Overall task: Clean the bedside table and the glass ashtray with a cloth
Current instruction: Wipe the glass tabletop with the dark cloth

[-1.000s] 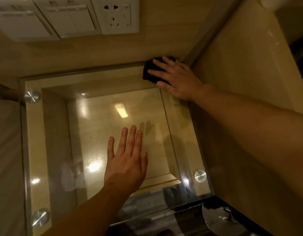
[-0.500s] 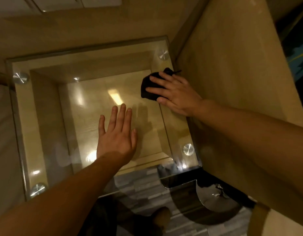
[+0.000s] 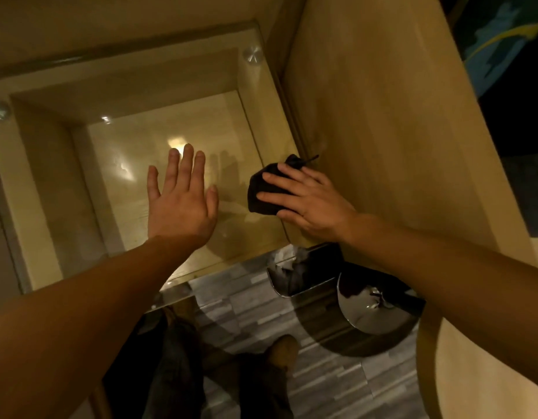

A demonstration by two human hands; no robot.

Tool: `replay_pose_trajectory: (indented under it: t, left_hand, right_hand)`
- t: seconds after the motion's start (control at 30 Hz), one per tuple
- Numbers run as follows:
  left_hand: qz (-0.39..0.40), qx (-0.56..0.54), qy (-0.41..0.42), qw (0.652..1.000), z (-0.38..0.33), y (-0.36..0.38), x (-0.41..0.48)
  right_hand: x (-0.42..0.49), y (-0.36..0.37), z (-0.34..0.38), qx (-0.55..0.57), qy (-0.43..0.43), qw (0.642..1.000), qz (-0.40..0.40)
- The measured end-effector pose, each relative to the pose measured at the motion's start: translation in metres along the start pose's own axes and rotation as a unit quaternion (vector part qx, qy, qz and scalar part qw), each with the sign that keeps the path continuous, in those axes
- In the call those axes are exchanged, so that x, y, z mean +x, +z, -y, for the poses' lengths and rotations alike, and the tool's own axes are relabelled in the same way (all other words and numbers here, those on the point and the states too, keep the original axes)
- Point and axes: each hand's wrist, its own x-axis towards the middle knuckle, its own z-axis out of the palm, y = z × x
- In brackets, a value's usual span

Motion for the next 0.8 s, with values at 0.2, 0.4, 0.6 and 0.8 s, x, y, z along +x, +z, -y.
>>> replay_pose_trajectory:
  t: [0.2,0.4,0.6,0.8]
  left_hand:
    - [-0.001,-0.005,0.008,1.0,0.002,0.001,-0.001]
    - [0.008,-0.023,0.014,1.0,0.004,0.0,-0.001]
    - [0.059,-0.168,-0.022,0.984,0.007,-0.024,0.001]
    - [0.138,-0.345,0.059,0.926,-0.041,-0.096,-0.052]
  right_hand:
    - [-0.041,0.01,0.023,0.047,0.025,0.999,-0.007]
    - [-0.069,0.015,0.043,0.126,0.064,0.989,-0.032]
    - [-0.086,-0.005,0.07,0.246,0.143,0.959,0.015]
    - [-0.111,-0.056,0.099,0.469,0.229,0.843,0.127]
